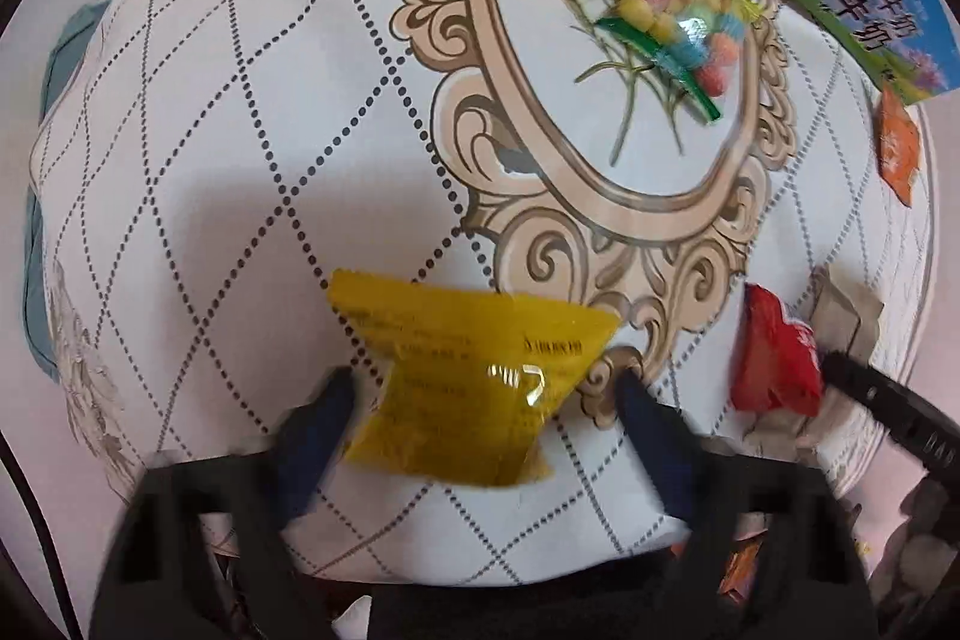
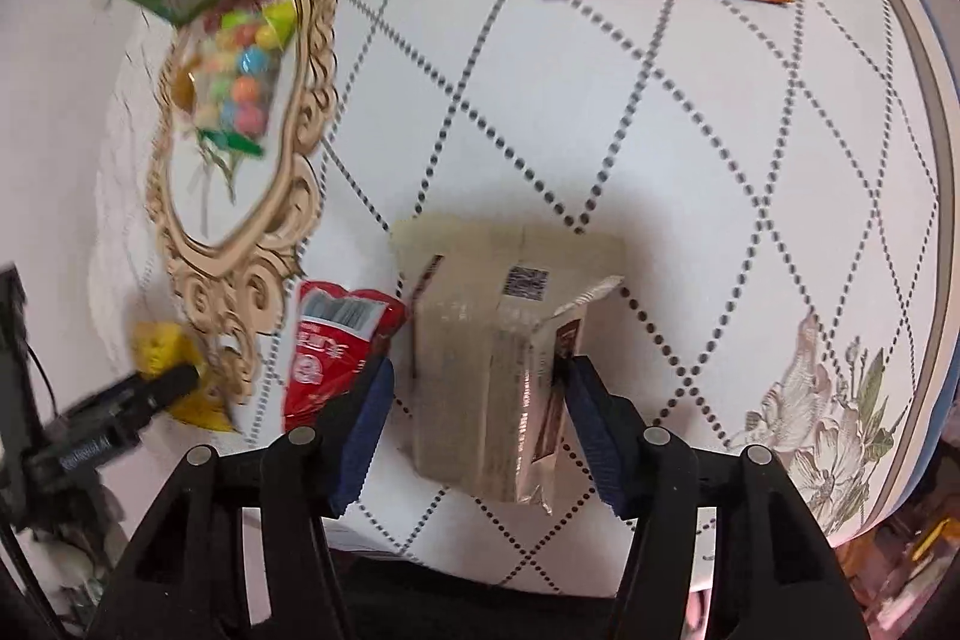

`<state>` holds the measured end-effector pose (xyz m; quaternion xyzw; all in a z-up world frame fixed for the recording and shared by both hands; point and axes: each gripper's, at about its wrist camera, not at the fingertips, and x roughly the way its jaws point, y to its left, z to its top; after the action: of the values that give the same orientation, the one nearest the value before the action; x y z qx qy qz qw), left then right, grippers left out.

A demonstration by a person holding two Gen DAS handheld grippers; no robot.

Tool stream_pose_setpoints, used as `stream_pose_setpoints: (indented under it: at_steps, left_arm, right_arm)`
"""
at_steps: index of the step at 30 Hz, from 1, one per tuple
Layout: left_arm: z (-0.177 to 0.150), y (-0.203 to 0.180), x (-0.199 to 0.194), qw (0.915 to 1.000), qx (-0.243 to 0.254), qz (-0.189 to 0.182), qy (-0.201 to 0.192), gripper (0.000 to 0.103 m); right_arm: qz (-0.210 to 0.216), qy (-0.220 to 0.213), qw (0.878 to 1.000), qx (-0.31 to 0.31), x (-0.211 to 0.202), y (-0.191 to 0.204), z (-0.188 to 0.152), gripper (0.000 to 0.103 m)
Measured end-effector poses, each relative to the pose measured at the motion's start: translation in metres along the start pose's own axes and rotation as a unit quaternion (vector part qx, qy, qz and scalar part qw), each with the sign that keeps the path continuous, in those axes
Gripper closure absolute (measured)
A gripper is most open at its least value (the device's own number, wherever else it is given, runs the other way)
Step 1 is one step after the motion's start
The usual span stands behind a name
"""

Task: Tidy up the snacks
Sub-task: 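Grasp the yellow snack bag with left tool while right tool grasps the beige wafer box, then lower both snacks into the cardboard box and open both tools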

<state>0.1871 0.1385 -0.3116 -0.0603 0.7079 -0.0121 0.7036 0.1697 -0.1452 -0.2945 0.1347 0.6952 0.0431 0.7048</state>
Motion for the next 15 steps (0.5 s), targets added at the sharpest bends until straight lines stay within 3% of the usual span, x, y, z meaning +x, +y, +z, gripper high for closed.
stream_pose_setpoints:
  at_steps: [1,6,15]
  left_arm:
    - [0.002,0.0,0.007,1.0,-0.001,-0.002,0.008,0.046]
    - [0.003,-0.007,0.008,1.0,-0.004,0.005,-0.004,0.051]
    - [0.009,-0.071,-0.041,0.9991,0.014,-0.031,-0.027,0.052]
  right_arm:
    - [-0.007,0.0,1.0,-0.006,0.006,0.006,0.002,0.042]
    - [-0.031,-0.019,0.998,-0.043,0.01,0.018,-0.002,0.045]
    - [0.017,-0.054,0.998,-0.025,-0.034,0.002,-0.007,0.045]
